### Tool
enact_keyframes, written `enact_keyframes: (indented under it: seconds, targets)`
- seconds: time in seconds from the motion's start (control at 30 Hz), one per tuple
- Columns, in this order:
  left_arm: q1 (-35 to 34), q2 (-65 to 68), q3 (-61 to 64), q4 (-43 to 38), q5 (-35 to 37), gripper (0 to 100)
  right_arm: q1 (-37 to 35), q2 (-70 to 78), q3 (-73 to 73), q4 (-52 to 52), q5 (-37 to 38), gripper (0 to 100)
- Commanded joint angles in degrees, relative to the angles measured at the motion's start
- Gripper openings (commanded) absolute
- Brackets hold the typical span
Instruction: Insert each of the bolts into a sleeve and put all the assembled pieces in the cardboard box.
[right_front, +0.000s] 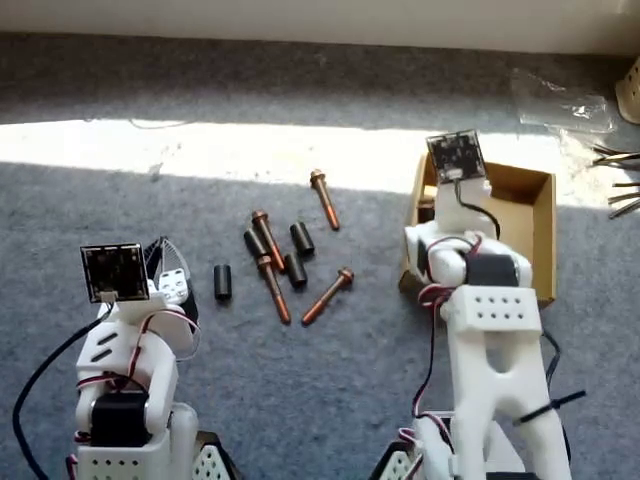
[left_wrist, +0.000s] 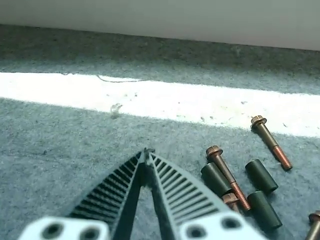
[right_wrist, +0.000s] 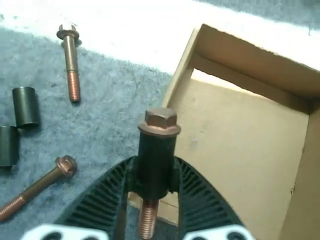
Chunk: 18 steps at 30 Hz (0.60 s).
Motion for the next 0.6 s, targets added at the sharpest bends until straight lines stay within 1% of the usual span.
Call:
enact_keyframes:
  seconds: [0.0,0.13,0.57]
  targets:
    - [-0.75,0.48,-0.48,-1.32,-0.18,0,2.42,6.37,-5.14,-6.11,-0.88,0.5]
    - [-0.75,0.48,-0.48,-1.32,-0.18,0,3.82,12.97,-6.11,-9.19,-2.29,0.5]
    - [-0.75,0.48,-0.4,-1.49,-0.18,0,3.91,29.93,-16.48,-9.27,-2.37,0.9]
